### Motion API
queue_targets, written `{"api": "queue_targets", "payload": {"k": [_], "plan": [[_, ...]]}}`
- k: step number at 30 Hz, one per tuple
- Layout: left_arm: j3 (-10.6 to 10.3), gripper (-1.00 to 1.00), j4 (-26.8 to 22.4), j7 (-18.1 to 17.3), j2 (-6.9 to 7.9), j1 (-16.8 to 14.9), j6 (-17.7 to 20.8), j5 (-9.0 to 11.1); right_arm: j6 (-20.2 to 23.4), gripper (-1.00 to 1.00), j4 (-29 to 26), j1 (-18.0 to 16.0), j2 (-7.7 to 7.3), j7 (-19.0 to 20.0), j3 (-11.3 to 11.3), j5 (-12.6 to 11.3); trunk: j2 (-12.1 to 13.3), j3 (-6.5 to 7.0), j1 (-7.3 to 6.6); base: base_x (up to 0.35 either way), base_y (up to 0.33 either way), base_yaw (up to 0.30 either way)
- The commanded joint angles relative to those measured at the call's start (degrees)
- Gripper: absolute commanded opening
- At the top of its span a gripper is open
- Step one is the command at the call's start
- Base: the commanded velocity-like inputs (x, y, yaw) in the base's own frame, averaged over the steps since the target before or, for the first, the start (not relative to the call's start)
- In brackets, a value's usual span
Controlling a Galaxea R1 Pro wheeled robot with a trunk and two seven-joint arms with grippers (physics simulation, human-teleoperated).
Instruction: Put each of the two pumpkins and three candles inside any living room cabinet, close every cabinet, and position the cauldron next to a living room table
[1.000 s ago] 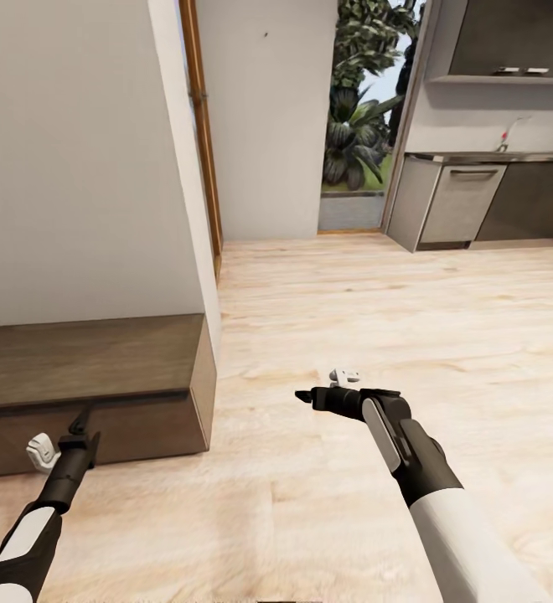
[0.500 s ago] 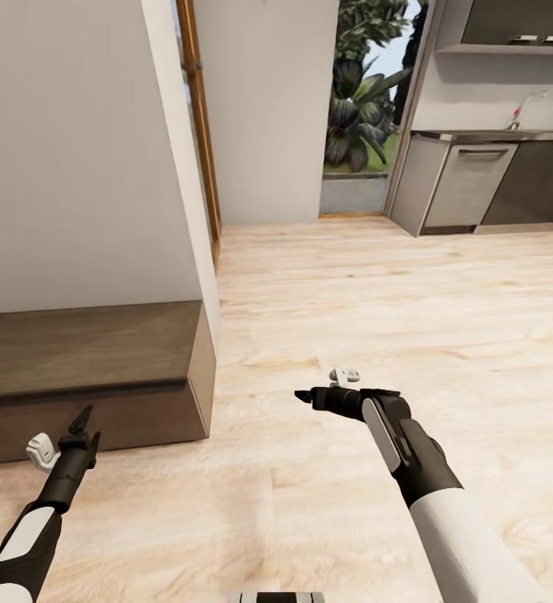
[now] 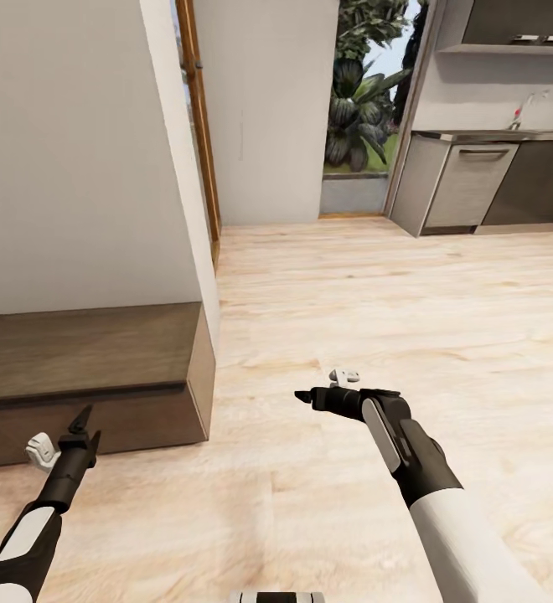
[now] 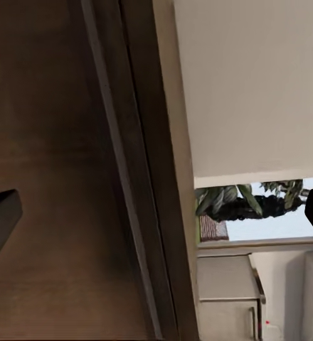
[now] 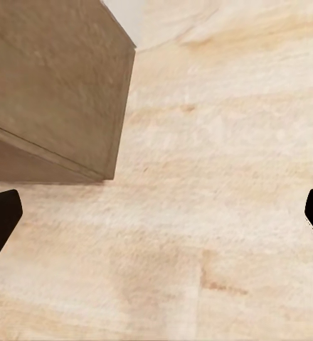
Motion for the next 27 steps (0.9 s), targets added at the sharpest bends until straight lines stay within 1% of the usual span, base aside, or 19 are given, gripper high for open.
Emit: {"api": "queue_targets", "payload": {"k": [1,7,10,27], "plan": [[0.07,1.0,0.04,-0.27,-0.02,-0.03,0.57,0.52,0.23,1.0,-0.04,-0.03,0.01,0.22,-0.05,0.18,-0.02,-0.05,0.01,0.224,-0.005,0.0],[0.07,1.0,0.03,-1.01,-0.04,-0.03,0.64,0.5,0.25,1.0,-0.04,0.01,0.01,0.22,-0.05,0.18,-0.02,-0.05,0.01,0.288,-0.039,0.0],[0.07,1.0,0.03,-1.0,-0.03,-0.03,0.65,0.5,0.27,1.0,-0.04,0.01,0.01,0.22,-0.05,0.18,-0.02,-0.05,0.01,0.162,-0.02,0.0],[0.07,1.0,0.11,-0.84,0.01,-0.03,0.65,0.5,0.26,1.0,-0.04,0.02,0.01,0.22,-0.05,0.18,-0.02,-0.05,0.01,0.019,-0.002,0.0]]}}
